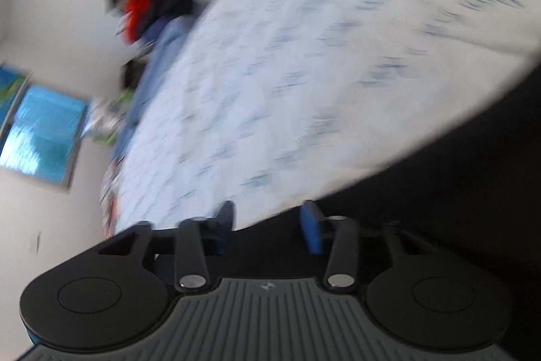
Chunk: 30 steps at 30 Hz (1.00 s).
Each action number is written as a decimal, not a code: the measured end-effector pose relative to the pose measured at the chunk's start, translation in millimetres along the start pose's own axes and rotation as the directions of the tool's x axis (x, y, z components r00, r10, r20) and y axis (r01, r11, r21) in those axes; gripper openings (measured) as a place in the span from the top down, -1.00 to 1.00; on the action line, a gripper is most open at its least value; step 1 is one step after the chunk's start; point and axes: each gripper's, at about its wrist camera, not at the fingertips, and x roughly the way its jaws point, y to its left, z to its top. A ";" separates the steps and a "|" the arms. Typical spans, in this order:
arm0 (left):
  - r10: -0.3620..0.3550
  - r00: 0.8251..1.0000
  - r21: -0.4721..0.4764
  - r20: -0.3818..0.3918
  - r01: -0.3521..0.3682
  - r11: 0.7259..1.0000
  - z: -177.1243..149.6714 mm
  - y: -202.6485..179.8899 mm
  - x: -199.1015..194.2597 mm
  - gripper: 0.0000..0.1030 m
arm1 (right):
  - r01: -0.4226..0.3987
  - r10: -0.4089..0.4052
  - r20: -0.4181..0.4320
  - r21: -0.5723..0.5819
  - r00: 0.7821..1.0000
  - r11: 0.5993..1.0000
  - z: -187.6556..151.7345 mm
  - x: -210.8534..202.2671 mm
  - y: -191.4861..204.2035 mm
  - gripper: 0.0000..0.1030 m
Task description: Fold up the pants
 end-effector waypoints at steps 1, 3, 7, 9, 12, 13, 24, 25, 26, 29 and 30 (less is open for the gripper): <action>0.020 0.999 0.028 0.030 -0.021 0.999 6.8 -1.1 -1.5 -0.38 | -0.049 0.048 -0.035 -0.017 0.998 0.999 -3.8 9.3 14.9 -0.29; 0.076 0.996 0.058 0.051 -0.079 0.995 14.2 0.0 4.6 -0.53 | -0.128 0.123 -0.111 -0.040 0.986 0.991 -10.4 37.9 48.4 -0.38; 0.136 0.991 0.030 -0.017 -0.135 0.990 4.2 14.2 14.5 -0.50 | -0.197 0.165 -0.288 -0.085 0.943 0.977 -23.6 111.4 109.2 -0.38; 0.162 0.986 0.039 -0.030 -0.161 0.986 -7.1 19.4 16.0 -0.51 | -0.185 0.133 -0.358 -0.114 0.924 0.976 -33.7 147.1 131.8 -0.38; 0.174 0.982 0.029 -0.080 -0.172 0.985 -22.5 28.1 18.6 -0.53 | -0.177 0.085 -0.446 -0.169 0.891 0.970 -45.9 194.8 153.7 -0.37; 0.176 0.982 0.049 -0.067 -0.173 0.984 -28.0 27.2 17.9 -0.53 | -0.150 0.049 -0.449 -0.192 0.892 0.970 -48.5 208.3 156.7 -0.37; 0.134 0.991 0.043 -0.004 -0.134 0.990 -34.2 41.1 -16.5 -0.48 | -0.096 0.048 -0.372 -0.111 0.927 0.989 -22.1 211.1 138.1 -0.38; 0.137 0.990 0.020 0.034 -0.138 0.990 -28.3 48.3 -28.0 -0.50 | -0.124 0.067 -0.364 -0.135 0.929 0.983 -26.5 198.6 143.0 -0.39; 0.154 0.985 0.013 0.078 -0.155 0.988 -23.1 54.7 -38.3 -0.57 | -0.176 0.112 -0.365 -0.147 0.924 0.974 -30.9 180.7 143.1 -0.39; 0.235 0.964 0.012 0.123 -0.238 0.971 -15.0 78.3 -45.3 -0.81 | -0.246 0.183 -0.352 -0.142 0.918 0.959 -43.5 127.9 124.4 -0.62; 0.265 0.959 -0.005 0.103 -0.266 0.964 -14.8 87.5 -40.8 -0.79 | -0.239 0.188 -0.337 -0.117 0.923 0.964 -47.4 113.3 111.7 -0.67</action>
